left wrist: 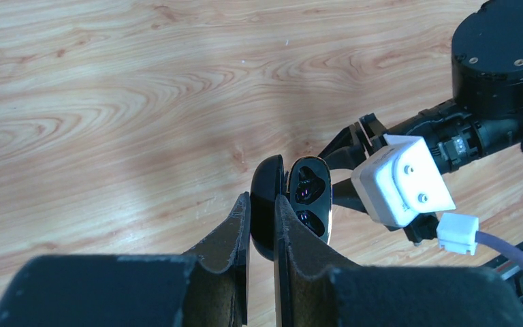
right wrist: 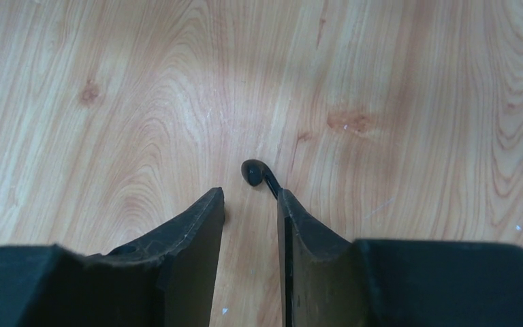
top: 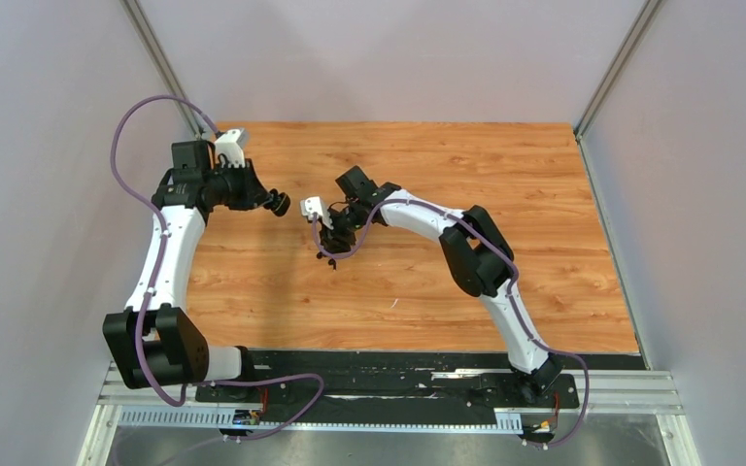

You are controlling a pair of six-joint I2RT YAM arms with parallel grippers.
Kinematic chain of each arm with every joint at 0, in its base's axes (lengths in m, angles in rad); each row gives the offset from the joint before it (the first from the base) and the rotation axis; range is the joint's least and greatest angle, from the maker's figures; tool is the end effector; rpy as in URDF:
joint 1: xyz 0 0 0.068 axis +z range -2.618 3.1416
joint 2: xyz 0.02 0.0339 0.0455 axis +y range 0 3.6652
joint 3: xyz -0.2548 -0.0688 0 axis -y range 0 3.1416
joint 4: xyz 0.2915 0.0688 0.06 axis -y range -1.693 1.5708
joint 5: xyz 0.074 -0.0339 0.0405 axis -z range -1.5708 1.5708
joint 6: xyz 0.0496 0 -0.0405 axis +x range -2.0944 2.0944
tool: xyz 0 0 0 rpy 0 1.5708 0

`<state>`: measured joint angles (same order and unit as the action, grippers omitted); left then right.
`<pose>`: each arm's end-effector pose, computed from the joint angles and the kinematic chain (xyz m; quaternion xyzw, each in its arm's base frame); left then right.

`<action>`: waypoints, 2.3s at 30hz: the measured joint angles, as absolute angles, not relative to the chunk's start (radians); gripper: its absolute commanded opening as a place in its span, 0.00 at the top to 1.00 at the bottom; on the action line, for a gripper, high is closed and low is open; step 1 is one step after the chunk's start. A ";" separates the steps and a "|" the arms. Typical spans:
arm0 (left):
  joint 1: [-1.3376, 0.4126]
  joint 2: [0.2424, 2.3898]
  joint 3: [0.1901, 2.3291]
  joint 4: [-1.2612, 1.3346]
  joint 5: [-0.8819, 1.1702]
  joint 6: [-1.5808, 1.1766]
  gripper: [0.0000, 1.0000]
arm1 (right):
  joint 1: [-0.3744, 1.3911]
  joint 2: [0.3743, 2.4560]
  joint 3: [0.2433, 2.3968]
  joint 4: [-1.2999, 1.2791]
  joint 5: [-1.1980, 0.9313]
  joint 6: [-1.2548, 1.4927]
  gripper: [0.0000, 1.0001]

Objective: Insert the wireless bluetooth earbuds into the charging case
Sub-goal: Move the left earbud to the center of the board.

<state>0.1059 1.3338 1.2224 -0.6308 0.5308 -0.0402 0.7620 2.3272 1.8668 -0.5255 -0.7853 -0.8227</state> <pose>0.3433 0.0112 0.3095 0.0408 0.8887 -0.2272 0.3961 0.3686 0.4002 0.1321 -0.7074 0.5426 0.3581 0.2774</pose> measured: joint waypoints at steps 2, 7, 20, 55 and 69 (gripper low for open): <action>0.108 1.335 1.222 -0.633 0.529 -0.041 1.00 | 0.767 2.337 1.868 -0.518 -0.786 -0.835 0.63; 0.108 1.337 1.222 -0.634 0.529 -0.044 1.00 | 0.781 2.361 1.868 -0.512 -0.786 -0.860 0.63; 0.110 1.338 1.222 -0.635 0.535 -0.050 1.00 | 0.789 2.406 1.885 -0.473 -0.781 -0.869 0.75; 0.112 1.411 1.227 -0.608 0.594 -0.116 1.00 | 0.660 1.836 1.081 -0.178 -0.030 -0.155 0.84; 0.112 1.412 1.228 -0.611 0.594 -0.125 1.00 | 0.638 1.819 1.132 -0.264 -0.112 -0.025 0.27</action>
<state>0.1120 1.4124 1.2278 -0.6106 0.5938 -0.1246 0.6376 1.8191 1.1324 -0.2642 -0.1120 -0.0254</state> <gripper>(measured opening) 0.195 0.729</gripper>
